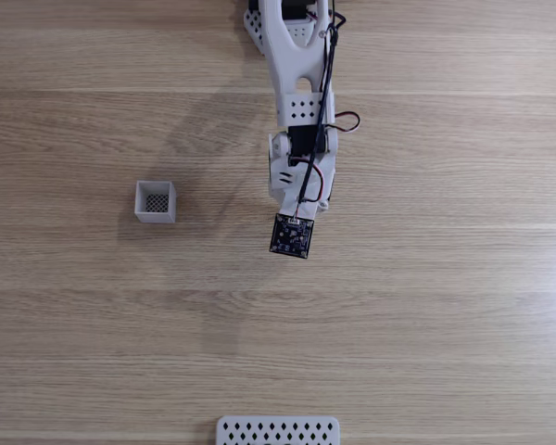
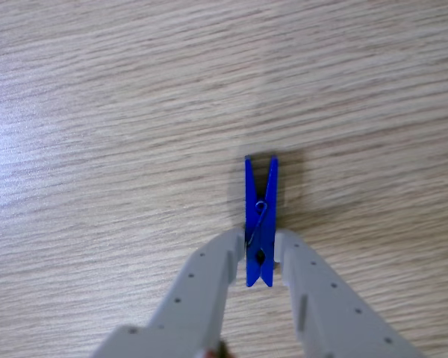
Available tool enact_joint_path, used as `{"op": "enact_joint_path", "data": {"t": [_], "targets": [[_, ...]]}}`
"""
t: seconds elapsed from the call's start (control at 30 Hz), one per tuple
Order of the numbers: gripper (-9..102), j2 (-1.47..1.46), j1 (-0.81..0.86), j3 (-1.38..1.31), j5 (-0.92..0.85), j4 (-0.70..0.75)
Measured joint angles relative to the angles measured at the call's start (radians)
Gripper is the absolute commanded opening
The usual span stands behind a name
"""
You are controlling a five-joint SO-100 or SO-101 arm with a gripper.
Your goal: Grasp a peg and put it in the crate.
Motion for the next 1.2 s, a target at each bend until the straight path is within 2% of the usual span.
{"op": "enact_joint_path", "data": {"t": [0.13,0.3,0.53,0.73,0.87,1.03,1.2], "targets": [[-1,0.0,0.0,0.0,0.0,-0.003],[-1,0.029,0.0,0.066,0.0,-0.169],[-1,0.255,0.008,0.376,-0.012,-0.583],[-1,0.607,0.094,0.71,-0.172,-0.937],[-1,0.769,0.219,0.94,-0.31,-1.218],[-1,0.799,0.391,1.081,-0.445,-1.555],[-1,0.73,0.502,1.083,-0.489,-1.732]]}}
